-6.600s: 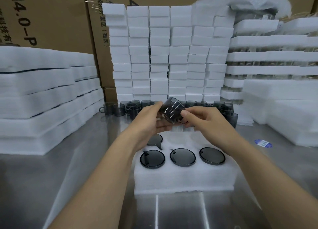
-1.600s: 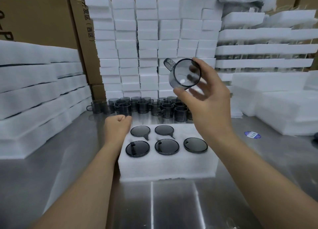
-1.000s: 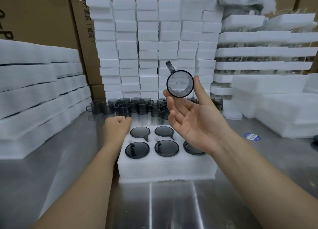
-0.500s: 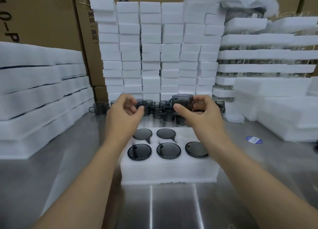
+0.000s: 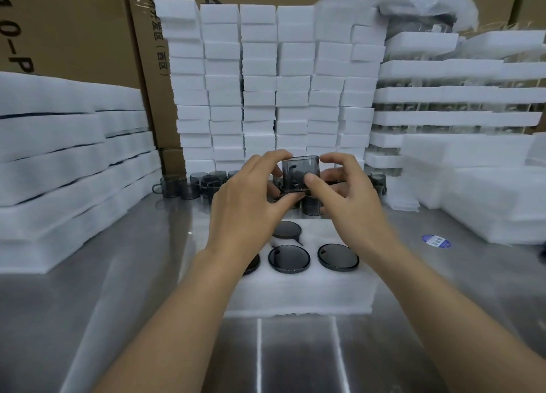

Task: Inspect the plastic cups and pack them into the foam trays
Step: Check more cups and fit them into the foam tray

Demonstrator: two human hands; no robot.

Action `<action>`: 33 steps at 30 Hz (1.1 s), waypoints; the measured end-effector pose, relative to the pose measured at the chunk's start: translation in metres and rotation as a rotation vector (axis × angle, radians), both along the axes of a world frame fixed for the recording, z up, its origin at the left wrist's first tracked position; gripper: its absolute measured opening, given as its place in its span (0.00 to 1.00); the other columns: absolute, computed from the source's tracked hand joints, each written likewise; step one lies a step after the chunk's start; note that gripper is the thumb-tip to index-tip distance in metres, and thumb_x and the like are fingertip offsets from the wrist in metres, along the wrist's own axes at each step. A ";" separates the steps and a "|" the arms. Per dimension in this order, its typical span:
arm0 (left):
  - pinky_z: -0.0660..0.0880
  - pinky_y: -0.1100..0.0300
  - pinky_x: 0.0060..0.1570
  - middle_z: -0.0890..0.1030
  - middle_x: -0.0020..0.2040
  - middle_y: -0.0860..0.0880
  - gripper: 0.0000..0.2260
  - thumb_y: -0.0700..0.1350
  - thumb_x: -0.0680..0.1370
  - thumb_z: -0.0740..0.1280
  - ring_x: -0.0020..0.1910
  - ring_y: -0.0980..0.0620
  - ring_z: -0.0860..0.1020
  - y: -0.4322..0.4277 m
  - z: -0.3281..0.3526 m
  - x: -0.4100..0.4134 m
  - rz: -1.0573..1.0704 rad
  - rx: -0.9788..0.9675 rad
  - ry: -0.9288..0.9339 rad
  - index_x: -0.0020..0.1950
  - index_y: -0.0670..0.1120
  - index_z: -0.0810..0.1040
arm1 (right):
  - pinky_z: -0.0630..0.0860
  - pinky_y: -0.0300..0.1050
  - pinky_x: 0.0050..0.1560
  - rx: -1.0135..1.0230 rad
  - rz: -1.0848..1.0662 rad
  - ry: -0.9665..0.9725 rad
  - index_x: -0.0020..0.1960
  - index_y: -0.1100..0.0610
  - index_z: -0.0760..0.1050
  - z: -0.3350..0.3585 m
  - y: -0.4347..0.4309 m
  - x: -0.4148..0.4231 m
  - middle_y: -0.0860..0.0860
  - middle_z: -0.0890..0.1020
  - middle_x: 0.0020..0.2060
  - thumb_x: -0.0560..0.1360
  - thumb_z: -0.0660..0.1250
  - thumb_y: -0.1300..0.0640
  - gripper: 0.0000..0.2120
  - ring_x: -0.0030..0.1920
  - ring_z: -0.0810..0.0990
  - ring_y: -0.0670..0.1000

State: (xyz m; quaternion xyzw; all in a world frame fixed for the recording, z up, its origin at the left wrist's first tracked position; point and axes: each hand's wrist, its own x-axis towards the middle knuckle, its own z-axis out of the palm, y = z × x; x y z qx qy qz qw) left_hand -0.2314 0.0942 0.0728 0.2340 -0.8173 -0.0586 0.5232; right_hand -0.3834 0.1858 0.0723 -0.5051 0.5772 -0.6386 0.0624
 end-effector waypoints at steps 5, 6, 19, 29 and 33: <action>0.82 0.49 0.49 0.82 0.54 0.64 0.26 0.54 0.75 0.79 0.48 0.63 0.83 -0.004 -0.003 -0.001 0.030 0.068 -0.034 0.69 0.67 0.72 | 0.80 0.47 0.56 0.043 -0.068 0.339 0.77 0.39 0.66 -0.005 0.001 -0.011 0.39 0.75 0.64 0.78 0.67 0.61 0.32 0.58 0.78 0.42; 0.82 0.49 0.49 0.82 0.53 0.65 0.26 0.55 0.75 0.78 0.48 0.64 0.83 -0.004 -0.003 -0.001 0.033 0.081 -0.037 0.68 0.67 0.72 | 0.80 0.48 0.58 0.055 -0.078 0.372 0.78 0.39 0.65 -0.006 -0.001 -0.013 0.40 0.74 0.66 0.77 0.68 0.62 0.34 0.60 0.77 0.42; 0.81 0.48 0.53 0.79 0.62 0.65 0.33 0.51 0.77 0.77 0.55 0.59 0.81 -0.012 -0.009 -0.004 0.030 0.158 -0.113 0.77 0.69 0.67 | 0.64 0.38 0.67 -0.062 -0.305 0.619 0.66 0.46 0.75 -0.005 -0.005 -0.018 0.44 0.74 0.67 0.70 0.79 0.52 0.26 0.67 0.69 0.48; 0.80 0.52 0.53 0.81 0.61 0.65 0.28 0.56 0.76 0.78 0.54 0.59 0.80 -0.009 -0.006 -0.002 0.052 0.117 -0.044 0.74 0.64 0.73 | 0.68 0.45 0.70 -0.080 -0.276 0.663 0.72 0.45 0.73 0.000 -0.001 -0.011 0.42 0.76 0.66 0.72 0.79 0.51 0.30 0.66 0.72 0.48; 0.78 0.54 0.51 0.80 0.53 0.65 0.28 0.57 0.77 0.77 0.55 0.56 0.81 -0.008 -0.005 -0.002 0.071 0.152 -0.066 0.75 0.66 0.72 | 0.76 0.46 0.63 0.062 0.033 0.320 0.68 0.34 0.74 0.005 0.006 -0.012 0.41 0.83 0.59 0.72 0.79 0.39 0.28 0.62 0.81 0.43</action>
